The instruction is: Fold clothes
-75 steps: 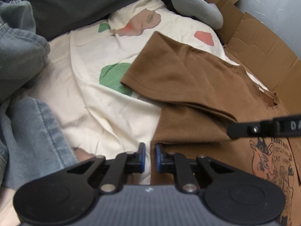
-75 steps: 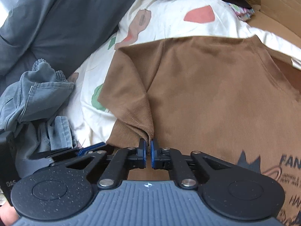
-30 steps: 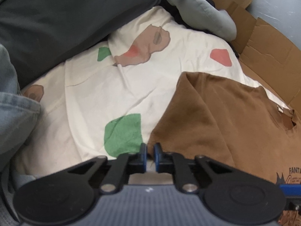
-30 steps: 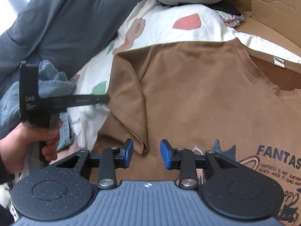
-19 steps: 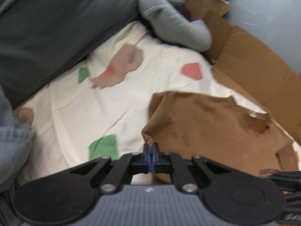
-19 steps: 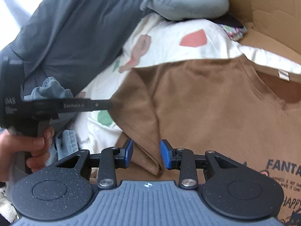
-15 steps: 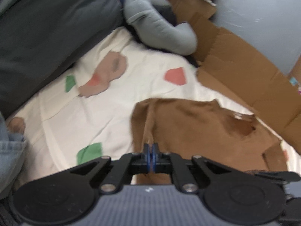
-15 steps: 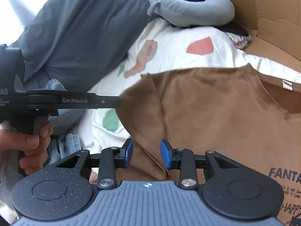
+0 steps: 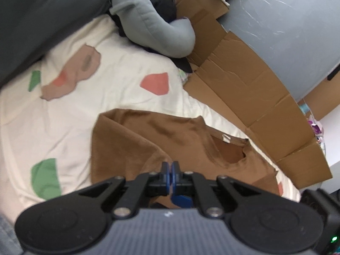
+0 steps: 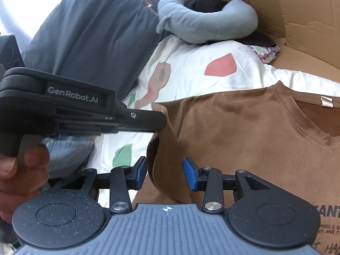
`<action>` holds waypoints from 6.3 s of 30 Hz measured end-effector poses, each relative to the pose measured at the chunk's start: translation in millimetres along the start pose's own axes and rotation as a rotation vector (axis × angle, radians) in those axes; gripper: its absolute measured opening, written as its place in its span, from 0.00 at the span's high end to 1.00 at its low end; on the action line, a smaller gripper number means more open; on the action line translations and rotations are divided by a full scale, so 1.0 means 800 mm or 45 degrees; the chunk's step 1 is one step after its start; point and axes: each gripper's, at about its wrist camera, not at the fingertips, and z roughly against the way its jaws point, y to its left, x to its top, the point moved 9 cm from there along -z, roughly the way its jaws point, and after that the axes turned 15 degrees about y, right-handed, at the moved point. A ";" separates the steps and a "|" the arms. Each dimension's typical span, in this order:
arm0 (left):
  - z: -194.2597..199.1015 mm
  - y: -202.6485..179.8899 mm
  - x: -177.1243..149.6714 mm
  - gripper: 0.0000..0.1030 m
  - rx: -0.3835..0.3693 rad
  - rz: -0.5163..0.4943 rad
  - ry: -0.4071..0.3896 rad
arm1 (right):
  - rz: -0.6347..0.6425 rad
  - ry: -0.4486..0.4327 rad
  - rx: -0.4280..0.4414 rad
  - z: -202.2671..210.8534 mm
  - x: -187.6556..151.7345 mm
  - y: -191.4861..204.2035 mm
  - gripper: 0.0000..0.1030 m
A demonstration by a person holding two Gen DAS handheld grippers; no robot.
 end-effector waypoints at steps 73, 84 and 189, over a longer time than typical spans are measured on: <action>-0.116 0.084 0.135 0.84 0.595 -0.072 0.127 | -0.400 0.096 0.133 -0.021 0.018 -0.157 1.00; -0.098 0.083 0.138 0.88 0.575 -0.039 0.112 | -0.406 0.121 0.062 -0.023 0.001 -0.171 1.00; -0.062 0.031 -0.131 0.65 0.215 0.399 0.050 | -0.424 0.084 0.062 0.007 -0.017 -0.179 0.73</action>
